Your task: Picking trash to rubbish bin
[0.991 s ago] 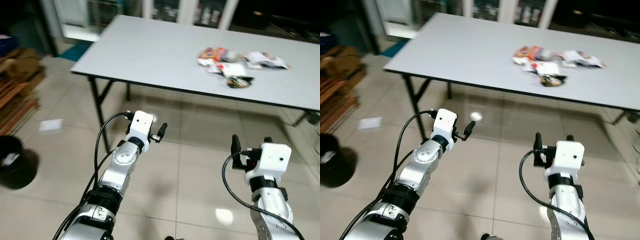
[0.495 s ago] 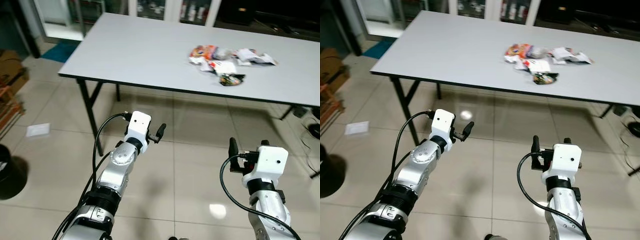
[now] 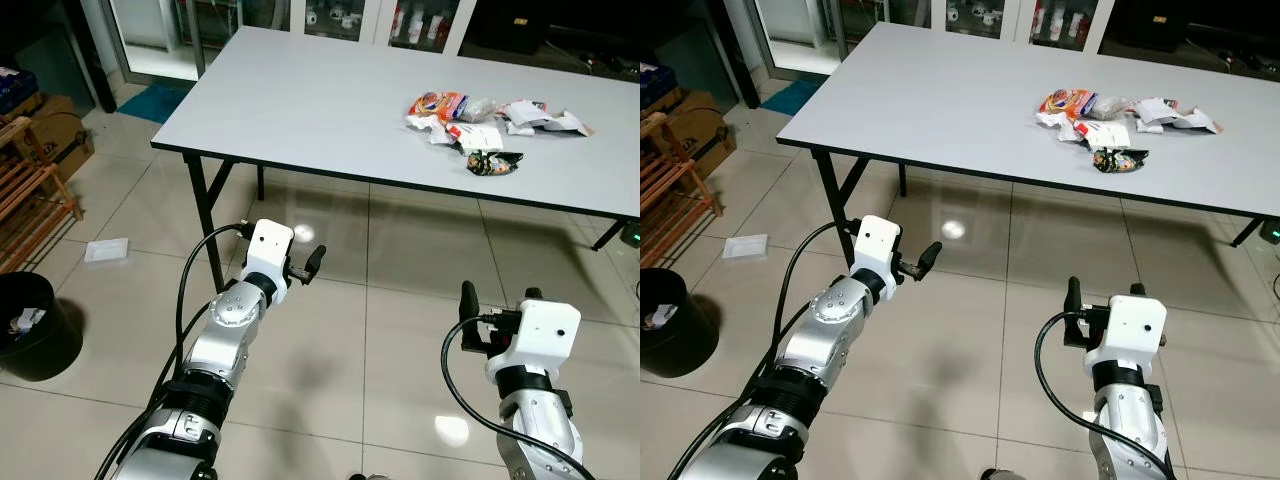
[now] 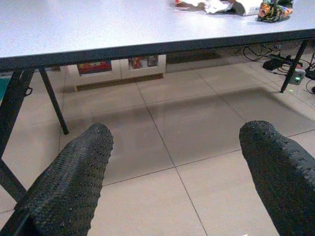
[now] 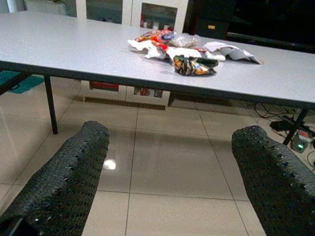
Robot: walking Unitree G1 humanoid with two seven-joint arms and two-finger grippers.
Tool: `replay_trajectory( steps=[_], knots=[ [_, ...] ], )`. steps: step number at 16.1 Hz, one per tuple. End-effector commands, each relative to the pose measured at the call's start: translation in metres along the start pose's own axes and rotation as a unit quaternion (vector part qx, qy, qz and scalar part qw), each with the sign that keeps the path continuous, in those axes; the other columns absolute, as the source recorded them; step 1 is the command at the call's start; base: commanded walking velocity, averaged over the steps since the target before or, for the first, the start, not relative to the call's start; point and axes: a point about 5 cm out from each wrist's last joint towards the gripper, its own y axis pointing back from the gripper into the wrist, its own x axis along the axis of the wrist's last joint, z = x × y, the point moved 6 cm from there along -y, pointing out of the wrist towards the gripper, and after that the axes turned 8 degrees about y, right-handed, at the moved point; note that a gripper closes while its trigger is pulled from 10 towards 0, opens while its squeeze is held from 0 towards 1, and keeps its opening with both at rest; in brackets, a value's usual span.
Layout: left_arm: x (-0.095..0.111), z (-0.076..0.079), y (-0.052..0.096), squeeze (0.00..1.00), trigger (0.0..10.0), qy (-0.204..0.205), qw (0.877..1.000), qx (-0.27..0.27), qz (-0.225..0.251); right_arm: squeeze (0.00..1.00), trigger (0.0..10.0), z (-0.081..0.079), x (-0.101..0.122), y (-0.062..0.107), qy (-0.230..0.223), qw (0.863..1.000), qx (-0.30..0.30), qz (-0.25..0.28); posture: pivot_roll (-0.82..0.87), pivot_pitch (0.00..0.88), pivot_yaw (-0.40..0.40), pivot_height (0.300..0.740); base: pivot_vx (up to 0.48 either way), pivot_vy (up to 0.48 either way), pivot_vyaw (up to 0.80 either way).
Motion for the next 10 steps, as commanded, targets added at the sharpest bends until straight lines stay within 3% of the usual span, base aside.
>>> replay_trajectory(
  steps=[1, 3, 10],
  knots=[
    [0.0124, 0.0074, -0.0047, 0.0, 10.0, -0.006, 1.0, -0.018, 0.012, 0.0, 10.0, 0.0033, 0.0049, 0.0021, 0.002, 1.0, -0.009, 0.008, 0.1, 0.083, -0.026, 0.74, 0.0, 0.0, 0.0],
    [0.0106, 0.0067, -0.0043, 0.0, 10.0, -0.01, 1.0, -0.017, 0.008, 0.0, 10.0, 0.0037, 0.0047, 0.0022, 0.003, 1.0, -0.01, 0.008, 0.1, 0.083, -0.025, 0.74, 0.141, 0.0, 0.0],
    [0.0077, 0.0027, -0.0035, 0.0, 10.0, -0.017, 1.0, -0.008, 0.0, 0.0, 10.0, 0.0056, 0.0095, 0.0007, 0.008, 1.0, -0.011, 0.016, 0.1, 0.087, -0.03, 0.74, 0.335, -0.319, 0.0]
  ],
)
